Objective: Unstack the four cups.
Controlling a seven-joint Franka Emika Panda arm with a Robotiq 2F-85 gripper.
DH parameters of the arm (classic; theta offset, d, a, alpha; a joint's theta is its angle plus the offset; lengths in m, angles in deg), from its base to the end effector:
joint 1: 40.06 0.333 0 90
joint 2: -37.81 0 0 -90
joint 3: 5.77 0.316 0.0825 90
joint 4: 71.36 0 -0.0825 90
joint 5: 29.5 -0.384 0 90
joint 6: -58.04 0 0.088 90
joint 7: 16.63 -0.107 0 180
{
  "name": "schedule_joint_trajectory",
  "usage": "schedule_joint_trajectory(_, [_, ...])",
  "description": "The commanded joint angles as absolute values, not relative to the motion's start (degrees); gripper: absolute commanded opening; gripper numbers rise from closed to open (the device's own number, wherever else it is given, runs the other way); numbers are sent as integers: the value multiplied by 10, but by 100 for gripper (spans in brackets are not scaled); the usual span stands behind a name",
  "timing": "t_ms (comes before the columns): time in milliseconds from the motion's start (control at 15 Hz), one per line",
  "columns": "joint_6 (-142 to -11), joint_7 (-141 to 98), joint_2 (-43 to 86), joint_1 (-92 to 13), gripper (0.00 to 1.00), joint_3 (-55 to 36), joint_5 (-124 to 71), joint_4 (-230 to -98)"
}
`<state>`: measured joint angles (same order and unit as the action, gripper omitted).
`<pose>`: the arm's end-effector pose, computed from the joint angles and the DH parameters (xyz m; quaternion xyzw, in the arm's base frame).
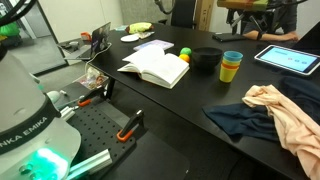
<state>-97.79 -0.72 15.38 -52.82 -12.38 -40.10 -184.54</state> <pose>0.6065 -0.2156 0.3083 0.9788 -0.0977 0.1786 0.0239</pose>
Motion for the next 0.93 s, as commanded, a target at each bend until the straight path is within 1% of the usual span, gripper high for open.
schedule_joint_trajectory(0, [-998, -16, 80, -554, 100, -94, -410, -1766])
schedule_joint_trajectory(467, [-996, -44, -2, -572, 100, -67, -404, -1701])
schedule_joint_trajectory(867, [-982, -52, -26, -572, 100, -61, -399, -1685])
